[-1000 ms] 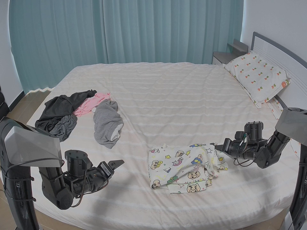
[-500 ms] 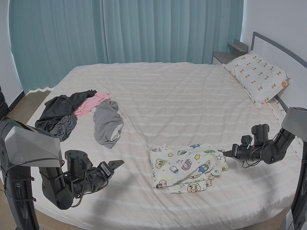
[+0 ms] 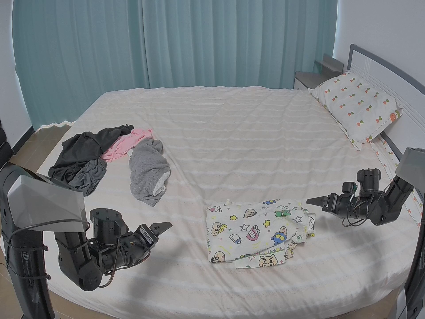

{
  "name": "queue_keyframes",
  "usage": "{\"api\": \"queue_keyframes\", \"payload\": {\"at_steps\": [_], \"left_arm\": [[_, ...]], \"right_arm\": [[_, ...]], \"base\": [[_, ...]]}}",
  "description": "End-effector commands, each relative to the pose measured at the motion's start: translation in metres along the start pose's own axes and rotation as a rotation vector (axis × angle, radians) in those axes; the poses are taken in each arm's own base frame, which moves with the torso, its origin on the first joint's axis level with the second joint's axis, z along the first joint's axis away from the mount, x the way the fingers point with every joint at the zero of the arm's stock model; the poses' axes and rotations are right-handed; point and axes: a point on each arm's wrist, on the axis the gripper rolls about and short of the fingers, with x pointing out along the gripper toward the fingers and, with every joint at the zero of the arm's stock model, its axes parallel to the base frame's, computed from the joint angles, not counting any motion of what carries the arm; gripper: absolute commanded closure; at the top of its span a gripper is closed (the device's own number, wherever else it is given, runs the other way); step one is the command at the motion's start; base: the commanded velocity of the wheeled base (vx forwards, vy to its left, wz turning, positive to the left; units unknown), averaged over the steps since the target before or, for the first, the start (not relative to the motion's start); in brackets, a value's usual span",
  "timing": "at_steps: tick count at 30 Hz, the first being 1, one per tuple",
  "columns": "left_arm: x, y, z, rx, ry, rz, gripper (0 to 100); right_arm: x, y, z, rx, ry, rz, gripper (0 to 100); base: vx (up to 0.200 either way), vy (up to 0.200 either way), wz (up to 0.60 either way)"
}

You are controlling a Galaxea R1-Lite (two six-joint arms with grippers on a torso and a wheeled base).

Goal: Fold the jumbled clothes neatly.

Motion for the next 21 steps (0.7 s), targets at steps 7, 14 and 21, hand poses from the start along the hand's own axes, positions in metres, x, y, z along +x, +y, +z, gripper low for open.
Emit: {"api": "queue_keyframes", "payload": {"at_steps": [7, 14, 21], "left_arm": [[0.001, -0.001, 0.000, 0.001, -0.001, -0.004, 0], [0.001, -0.001, 0.000, 0.001, 0.000, -0.005, 0], [0.001, -0.001, 0.000, 0.001, -0.001, -0.004, 0]], "right_arm": [[0.001, 0.040, -0.023, -0.087, 0.028, 0.087, 0], [0.005, 0.045, -0.039, -0.098, 0.059, 0.097, 0], [0.011, 0.039, -0.045, -0.086, 0.082, 0.086, 0]], "base": [[0.000, 0.000, 0.00], [0.000, 0.000, 0.00], [0.000, 0.000, 0.00]]}}
